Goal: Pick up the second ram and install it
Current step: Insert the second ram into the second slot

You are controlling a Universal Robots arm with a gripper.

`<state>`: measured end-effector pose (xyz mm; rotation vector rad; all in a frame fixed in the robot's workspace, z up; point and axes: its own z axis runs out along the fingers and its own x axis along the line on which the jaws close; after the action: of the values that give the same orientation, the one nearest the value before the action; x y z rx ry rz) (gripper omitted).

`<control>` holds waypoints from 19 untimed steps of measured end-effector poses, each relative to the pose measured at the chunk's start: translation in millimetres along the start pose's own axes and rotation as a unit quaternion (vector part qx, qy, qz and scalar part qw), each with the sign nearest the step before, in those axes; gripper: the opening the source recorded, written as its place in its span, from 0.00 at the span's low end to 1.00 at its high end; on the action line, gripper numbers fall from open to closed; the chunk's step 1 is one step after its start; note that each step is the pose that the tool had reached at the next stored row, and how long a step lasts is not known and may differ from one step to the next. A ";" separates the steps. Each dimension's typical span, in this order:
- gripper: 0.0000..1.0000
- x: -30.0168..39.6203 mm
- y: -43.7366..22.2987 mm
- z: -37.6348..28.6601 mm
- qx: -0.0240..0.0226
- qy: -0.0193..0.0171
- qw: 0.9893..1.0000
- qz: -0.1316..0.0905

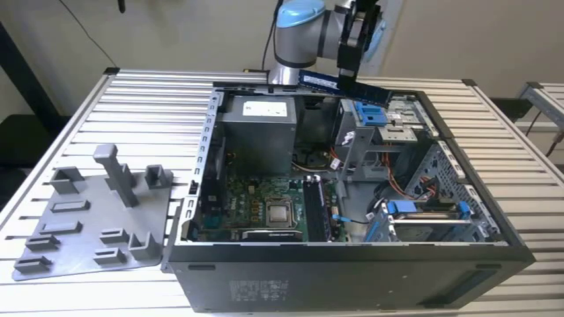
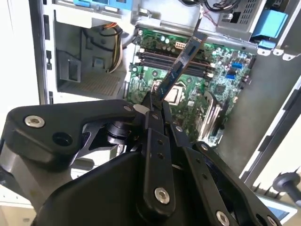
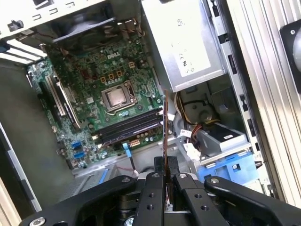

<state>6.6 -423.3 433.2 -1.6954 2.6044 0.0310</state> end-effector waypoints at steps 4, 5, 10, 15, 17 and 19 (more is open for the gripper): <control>0.14 0.0 0.0 0.4 0.001 0.000 0.999 0.032; 0.14 0.0 0.0 0.5 0.002 0.000 0.999 0.040; 0.14 0.0 0.0 1.0 0.003 0.000 0.997 0.083; 0.14 0.1 0.0 1.6 0.005 0.000 0.992 0.128; 0.14 0.1 0.0 1.8 0.006 0.000 0.989 0.146; 0.14 0.1 0.0 2.0 0.006 0.000 0.986 0.164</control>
<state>6.6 -423.2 431.3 -1.2441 2.8448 0.0219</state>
